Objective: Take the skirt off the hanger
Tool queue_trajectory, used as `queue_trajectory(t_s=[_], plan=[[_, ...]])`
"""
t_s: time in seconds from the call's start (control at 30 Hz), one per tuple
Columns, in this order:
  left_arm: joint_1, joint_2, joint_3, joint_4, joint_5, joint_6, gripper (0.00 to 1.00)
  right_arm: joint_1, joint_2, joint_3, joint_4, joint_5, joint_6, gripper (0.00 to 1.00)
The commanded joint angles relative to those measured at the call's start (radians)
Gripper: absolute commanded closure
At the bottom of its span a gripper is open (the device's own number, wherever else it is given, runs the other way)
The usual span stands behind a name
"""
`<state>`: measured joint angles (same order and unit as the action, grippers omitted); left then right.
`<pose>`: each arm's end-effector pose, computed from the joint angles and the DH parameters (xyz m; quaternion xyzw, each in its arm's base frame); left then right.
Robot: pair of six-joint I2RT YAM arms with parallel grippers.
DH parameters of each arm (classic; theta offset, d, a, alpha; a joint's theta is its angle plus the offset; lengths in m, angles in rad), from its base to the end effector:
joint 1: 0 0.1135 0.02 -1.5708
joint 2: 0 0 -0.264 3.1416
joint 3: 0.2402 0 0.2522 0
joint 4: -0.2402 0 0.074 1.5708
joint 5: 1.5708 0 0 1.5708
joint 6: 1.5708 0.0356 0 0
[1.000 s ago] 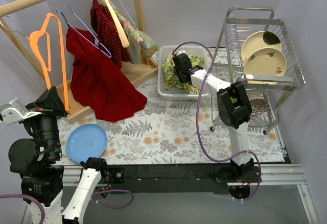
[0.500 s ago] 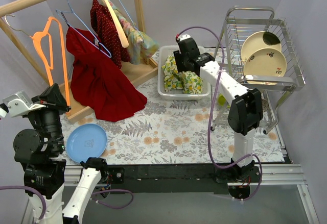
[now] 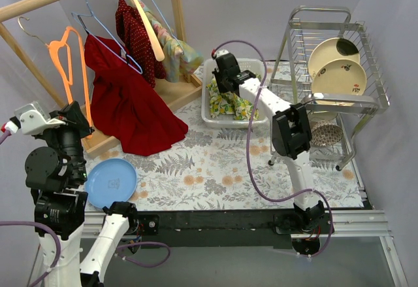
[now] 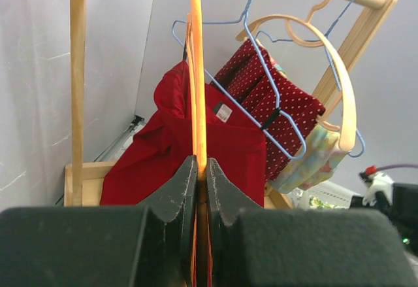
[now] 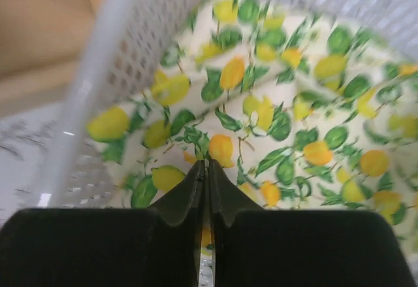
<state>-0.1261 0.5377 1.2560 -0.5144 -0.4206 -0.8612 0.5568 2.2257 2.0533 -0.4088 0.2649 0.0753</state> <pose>0.0440 0.0091 0.4767 -0.3730 0.5181 -0.2432 0.7302 0.4489 0.2685 0.2805 -0.1471 0.8621 0.0358 0.4835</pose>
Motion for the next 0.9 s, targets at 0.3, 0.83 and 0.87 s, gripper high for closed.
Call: queue_trajectory(t_s=[0.3,0.83,0.87], plan=[[0.003,0.088,0.075,0.022,-0.053,0.065,1.00,-0.009,0.039,-0.062,-0.025,-0.027,-0.002,0.91],[0.003,0.122,0.068,0.143,-0.064,0.301,1.00,0.147,-0.483,-0.297,-0.029,-0.101,0.000,0.15],[0.003,0.143,0.069,0.155,-0.122,0.313,1.00,0.181,-0.513,-0.317,-0.021,-0.104,0.000,0.11]])
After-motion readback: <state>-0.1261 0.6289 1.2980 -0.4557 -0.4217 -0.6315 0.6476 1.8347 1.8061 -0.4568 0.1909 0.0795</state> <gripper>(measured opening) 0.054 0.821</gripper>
